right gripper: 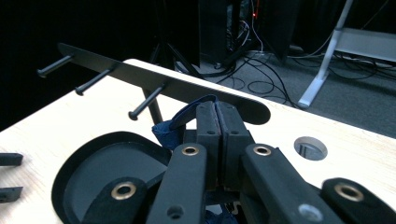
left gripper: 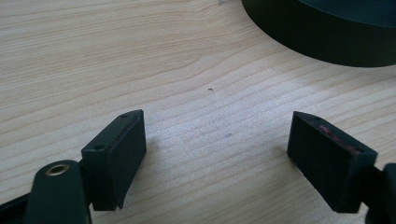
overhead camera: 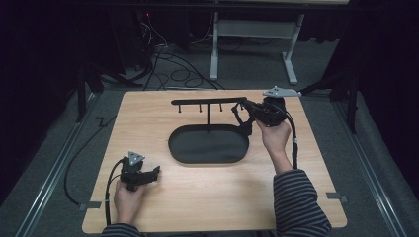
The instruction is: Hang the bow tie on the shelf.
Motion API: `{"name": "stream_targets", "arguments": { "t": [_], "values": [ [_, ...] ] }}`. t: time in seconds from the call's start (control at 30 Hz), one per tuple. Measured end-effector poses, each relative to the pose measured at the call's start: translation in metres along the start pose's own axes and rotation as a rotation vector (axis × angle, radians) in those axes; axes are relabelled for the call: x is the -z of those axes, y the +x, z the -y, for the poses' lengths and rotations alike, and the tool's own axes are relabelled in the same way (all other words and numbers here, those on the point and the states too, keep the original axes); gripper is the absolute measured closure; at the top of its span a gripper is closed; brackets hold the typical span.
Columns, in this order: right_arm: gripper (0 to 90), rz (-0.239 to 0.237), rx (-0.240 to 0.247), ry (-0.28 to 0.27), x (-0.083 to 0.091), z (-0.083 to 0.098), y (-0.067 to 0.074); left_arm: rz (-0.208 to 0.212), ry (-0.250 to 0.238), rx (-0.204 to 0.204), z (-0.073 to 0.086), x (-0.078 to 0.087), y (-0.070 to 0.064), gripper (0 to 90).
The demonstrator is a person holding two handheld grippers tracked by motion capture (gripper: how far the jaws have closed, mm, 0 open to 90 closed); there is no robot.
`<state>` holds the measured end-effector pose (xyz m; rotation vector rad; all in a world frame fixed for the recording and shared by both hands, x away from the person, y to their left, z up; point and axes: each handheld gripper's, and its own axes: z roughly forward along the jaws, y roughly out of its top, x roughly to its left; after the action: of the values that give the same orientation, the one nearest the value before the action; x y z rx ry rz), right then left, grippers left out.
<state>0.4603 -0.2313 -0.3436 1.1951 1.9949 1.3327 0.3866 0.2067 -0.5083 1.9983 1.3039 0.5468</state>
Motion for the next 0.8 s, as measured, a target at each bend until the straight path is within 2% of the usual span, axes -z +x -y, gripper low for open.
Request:
{"name": "stream_targets", "arguments": {
  "t": [0.53, 0.8],
  "values": [
    [89.9, 0.034, -0.037, 0.008, -0.015, 0.003, -0.009, 0.0, 0.0, 0.0, 0.0, 0.0, 0.0, 20.0],
    [88.8, 0.035, -0.058, 0.022, -0.018, 0.006, -0.013, 0.0, 0.0, 0.0, 0.0, 0.0, 0.0, 20.0]
  ]
}}
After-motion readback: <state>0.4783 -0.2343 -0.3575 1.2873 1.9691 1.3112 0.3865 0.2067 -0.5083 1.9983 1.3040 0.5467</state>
